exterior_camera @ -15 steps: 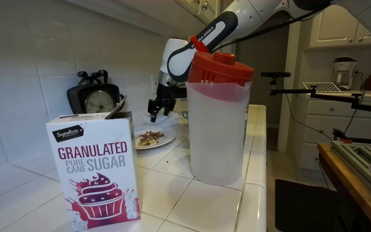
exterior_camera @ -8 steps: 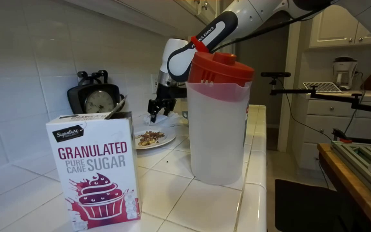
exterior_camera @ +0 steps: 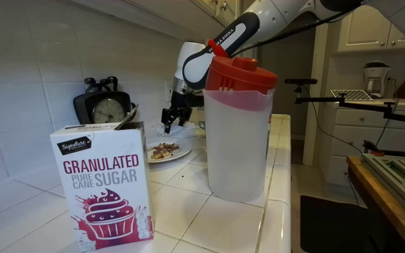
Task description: Wipe four tiles of the counter using the serviette
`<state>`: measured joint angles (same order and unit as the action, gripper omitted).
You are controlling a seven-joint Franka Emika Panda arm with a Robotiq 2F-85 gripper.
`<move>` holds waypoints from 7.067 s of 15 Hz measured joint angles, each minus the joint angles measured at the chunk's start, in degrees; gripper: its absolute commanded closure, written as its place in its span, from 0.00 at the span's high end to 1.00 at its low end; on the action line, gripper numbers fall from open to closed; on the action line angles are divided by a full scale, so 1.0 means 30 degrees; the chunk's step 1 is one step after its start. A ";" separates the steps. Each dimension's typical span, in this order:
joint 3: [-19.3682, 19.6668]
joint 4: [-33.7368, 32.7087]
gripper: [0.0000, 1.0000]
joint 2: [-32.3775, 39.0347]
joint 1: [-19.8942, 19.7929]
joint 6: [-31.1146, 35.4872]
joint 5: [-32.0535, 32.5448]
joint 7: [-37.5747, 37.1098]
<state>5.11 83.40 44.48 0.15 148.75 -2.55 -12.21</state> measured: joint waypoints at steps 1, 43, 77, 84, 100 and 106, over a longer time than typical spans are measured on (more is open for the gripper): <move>0.0000 0.0000 0.74 0.0000 0.0000 0.0000 0.0000 0.0000; -0.0030 0.0004 0.34 -0.0001 -0.0050 0.0066 -0.0012 0.0001; 0.1989 0.3335 0.00 -0.2084 -0.0281 -0.1247 0.0373 -0.2061; 0.2697 0.0985 0.00 -0.0979 -0.2292 -0.4052 -0.0287 -0.3434; 0.1428 -0.0522 0.00 -0.0268 -0.0856 -0.4628 -0.0790 -0.4013; 0.2386 -0.1479 0.00 0.0311 -0.3446 -0.5402 -0.1158 -0.4180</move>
<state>12.27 78.96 45.42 -10.19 132.55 -6.02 -24.75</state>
